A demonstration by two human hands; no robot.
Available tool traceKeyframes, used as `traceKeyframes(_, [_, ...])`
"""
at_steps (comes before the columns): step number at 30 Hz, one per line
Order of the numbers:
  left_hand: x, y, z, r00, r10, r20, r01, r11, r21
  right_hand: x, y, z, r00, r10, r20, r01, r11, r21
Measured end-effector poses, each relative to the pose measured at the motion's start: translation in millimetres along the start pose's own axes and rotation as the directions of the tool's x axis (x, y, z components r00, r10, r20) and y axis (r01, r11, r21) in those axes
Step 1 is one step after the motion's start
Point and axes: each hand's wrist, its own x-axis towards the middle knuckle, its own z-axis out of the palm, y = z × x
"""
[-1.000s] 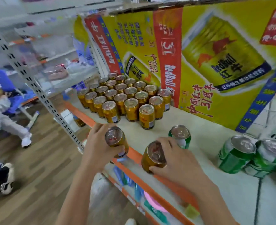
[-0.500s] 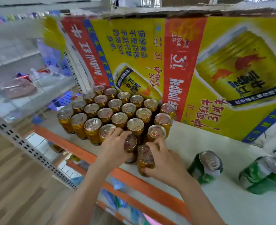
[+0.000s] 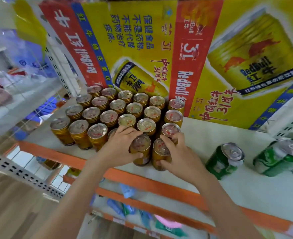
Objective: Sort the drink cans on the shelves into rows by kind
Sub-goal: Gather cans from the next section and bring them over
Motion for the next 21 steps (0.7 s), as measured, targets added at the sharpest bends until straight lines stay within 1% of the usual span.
traceKeyframes(1, [1.2, -0.7, -3.4, 1.0, 0.006, 0.014, -0.006, 1.0, 0.001, 0.9, 0.1, -0.8, 1.0, -0.001, 0.006, 0.001, 1.0, -0.012])
traceKeyframes(3, [3.1, 2.7, -7.2, 1.0, -0.011, -0.025, 0.012, 0.999, 0.031, 1.7, 2.1, -3.6, 1.0, -0.006, 0.025, 0.008, 0.998, -0.059])
traceKeyframes(7, [5.9, 19.5, -1.4, 0.984, -0.126, -0.13, 0.151, 0.967, 0.205, -0.1, 3.0, -6.5, 0.998, -0.023, 0.057, 0.032, 0.988, -0.15])
traceKeyframes(9, [5.2, 24.4, 6.0, 0.967, -0.159, -0.198, 0.202, 0.954, 0.222, -0.7, 1.0, -6.4, 0.998, -0.021, 0.06, 0.032, 0.984, -0.178])
traceKeyframes(10, [4.5, 24.7, 8.6, 0.961, -0.167, -0.223, 0.214, 0.954, 0.208, -1.0, -0.3, -6.9, 0.998, -0.016, 0.062, 0.027, 0.982, -0.187])
traceKeyframes(12, [3.1, 22.5, 9.1, 0.962, -0.163, -0.22, 0.205, 0.962, 0.181, -1.0, -2.7, -8.7, 0.998, -0.01, 0.065, 0.023, 0.979, -0.203])
traceKeyframes(15, [2.4, 17.6, 3.0, 0.983, -0.126, -0.131, 0.139, 0.986, 0.096, 0.1, -5.4, -12.4, 0.998, 0.002, 0.06, 0.012, 0.969, -0.246])
traceKeyframes(16, [1.8, 16.1, 1.8, 0.988, -0.109, -0.107, 0.116, 0.992, 0.055, 0.6, -7.3, -12.5, 0.999, 0.01, 0.048, 0.003, 0.966, -0.26])
traceKeyframes(18, [-0.1, 12.9, 0.7, 0.992, -0.078, -0.102, 0.078, 0.997, -0.006, 1.1, -13.1, -10.2, 1.0, 0.026, 0.008, -0.023, 0.961, -0.274])
traceKeyframes(21, [-1.4, 5.1, 0.1, 0.994, -0.041, -0.098, 0.035, 0.997, -0.071, -1.0, -21.0, -2.7, 0.997, 0.056, -0.06, -0.069, 0.967, -0.245])
